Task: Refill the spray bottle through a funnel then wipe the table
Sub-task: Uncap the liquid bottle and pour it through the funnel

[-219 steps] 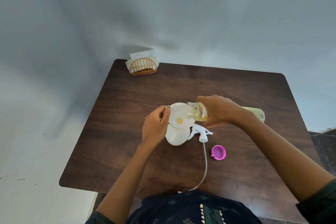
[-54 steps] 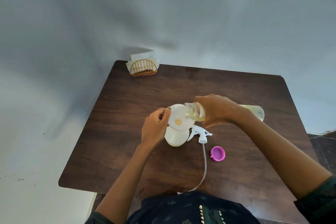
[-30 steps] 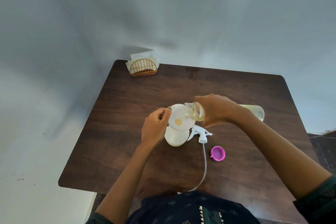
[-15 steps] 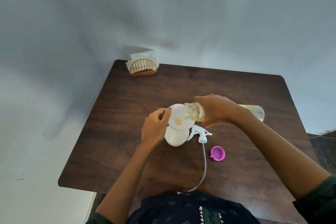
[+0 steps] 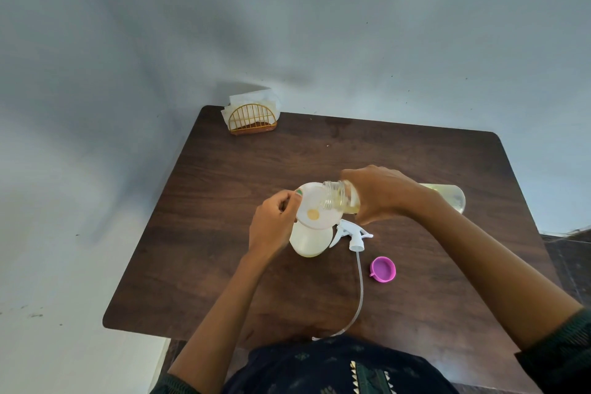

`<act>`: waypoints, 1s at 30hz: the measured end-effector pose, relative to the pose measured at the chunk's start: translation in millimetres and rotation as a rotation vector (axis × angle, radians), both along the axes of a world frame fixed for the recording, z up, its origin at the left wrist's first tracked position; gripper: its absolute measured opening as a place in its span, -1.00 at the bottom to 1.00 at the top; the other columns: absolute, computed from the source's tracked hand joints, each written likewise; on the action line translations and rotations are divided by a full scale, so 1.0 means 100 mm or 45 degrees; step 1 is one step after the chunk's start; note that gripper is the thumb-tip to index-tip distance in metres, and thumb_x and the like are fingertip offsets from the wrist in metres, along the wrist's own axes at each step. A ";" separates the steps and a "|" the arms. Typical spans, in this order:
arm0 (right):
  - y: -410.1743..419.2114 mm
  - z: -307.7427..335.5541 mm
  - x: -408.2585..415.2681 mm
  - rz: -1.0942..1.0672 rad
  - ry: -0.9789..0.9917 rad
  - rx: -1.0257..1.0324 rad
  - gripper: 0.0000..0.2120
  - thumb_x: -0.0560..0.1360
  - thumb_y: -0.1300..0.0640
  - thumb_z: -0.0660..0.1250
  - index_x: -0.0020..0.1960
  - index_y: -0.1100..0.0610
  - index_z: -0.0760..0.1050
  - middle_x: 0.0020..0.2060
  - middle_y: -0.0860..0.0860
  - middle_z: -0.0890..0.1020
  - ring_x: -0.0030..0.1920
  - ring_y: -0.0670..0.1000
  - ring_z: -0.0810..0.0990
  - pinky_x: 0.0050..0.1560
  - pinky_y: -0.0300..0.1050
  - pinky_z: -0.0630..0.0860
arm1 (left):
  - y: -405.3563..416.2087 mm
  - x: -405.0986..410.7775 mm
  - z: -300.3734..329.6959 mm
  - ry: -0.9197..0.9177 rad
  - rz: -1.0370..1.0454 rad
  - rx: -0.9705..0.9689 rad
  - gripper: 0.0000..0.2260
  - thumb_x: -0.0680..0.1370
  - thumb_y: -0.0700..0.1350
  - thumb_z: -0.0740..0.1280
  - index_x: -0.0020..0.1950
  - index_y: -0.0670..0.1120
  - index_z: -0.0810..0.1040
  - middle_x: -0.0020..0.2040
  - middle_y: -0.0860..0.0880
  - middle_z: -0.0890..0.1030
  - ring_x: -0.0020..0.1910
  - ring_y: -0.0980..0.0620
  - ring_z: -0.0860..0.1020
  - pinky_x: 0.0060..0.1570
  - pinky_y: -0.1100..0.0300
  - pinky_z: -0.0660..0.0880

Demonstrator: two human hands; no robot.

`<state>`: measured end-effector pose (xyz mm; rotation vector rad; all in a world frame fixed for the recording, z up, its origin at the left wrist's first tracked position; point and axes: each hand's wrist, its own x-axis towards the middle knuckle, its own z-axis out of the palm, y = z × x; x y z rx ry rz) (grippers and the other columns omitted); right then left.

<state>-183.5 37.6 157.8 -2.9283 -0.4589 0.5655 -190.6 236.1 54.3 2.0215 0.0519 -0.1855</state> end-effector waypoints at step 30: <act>0.00 -0.03 0.01 -0.006 0.003 0.001 -0.57 0.27 0.08 0.50 -0.01 -0.02 0.31 -0.19 -0.08 0.50 -0.17 -0.02 0.49 -0.36 -0.26 0.30 | 0.00 0.00 0.03 0.004 -0.007 0.000 -0.73 0.50 0.17 0.16 -0.32 0.10 0.50 -0.43 0.15 0.48 -0.42 0.23 0.44 -0.25 0.09 0.40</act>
